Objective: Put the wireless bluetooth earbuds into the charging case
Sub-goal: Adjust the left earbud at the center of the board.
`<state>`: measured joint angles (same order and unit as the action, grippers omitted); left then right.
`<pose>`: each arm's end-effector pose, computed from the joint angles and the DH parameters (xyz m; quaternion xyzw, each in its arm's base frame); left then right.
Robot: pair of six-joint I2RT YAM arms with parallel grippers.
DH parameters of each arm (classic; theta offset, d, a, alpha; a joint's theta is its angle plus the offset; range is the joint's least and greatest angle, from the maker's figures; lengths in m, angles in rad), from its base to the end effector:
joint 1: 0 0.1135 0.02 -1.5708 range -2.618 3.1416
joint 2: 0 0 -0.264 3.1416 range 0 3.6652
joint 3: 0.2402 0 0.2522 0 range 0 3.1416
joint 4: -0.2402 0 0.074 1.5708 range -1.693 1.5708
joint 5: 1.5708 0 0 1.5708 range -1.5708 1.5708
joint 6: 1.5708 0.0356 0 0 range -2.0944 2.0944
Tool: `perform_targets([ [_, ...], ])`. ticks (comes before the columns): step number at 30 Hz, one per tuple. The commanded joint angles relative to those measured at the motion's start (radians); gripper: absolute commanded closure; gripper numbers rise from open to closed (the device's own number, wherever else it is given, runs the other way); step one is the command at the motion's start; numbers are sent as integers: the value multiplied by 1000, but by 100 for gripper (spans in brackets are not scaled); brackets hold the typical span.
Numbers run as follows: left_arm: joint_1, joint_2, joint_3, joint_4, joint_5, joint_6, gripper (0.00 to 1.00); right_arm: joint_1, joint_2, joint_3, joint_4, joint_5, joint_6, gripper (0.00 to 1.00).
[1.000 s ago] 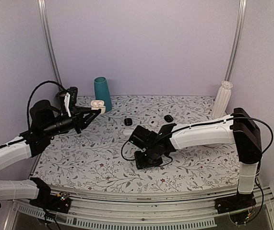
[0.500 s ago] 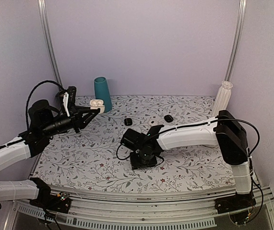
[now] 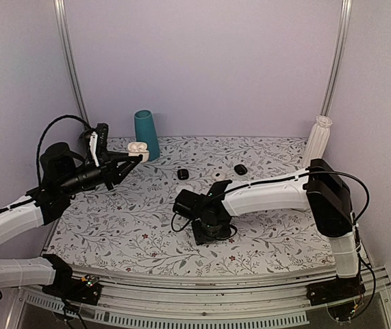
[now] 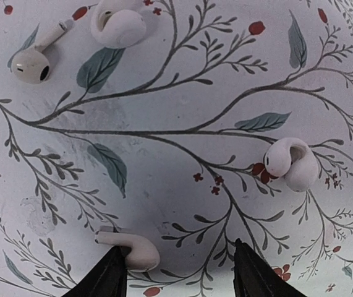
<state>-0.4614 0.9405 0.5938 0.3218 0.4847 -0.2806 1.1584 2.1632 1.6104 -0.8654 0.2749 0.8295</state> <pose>0.1902 -0.1131 0.2973 0.2296 0.6770 -0.4059 0.5694 0.1787 0.3844 0.1479 -0.1514 0.9761 -0.0112 0.1557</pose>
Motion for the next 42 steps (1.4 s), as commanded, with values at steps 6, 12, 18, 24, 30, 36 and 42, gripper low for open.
perform_targets([
  [6,17,-19,14,-8,5,4,100,-14,-86,-139,56,8,-38,43],
  [12,17,-17,15,-11,5,1,100,-17,-165,-217,123,-16,-43,45],
  [18,16,-11,17,-5,8,-5,100,-52,-215,-273,160,-55,-34,50],
  [24,17,-6,20,-9,9,-5,100,-55,-265,-279,239,-169,-3,51],
  [30,17,-5,15,3,15,-14,100,-55,-272,-321,333,-294,89,54],
  [36,16,-4,15,5,15,-9,100,-83,-261,-354,402,-353,106,58],
  [42,17,-3,14,10,12,-8,100,-114,-249,-374,451,-388,111,63],
])
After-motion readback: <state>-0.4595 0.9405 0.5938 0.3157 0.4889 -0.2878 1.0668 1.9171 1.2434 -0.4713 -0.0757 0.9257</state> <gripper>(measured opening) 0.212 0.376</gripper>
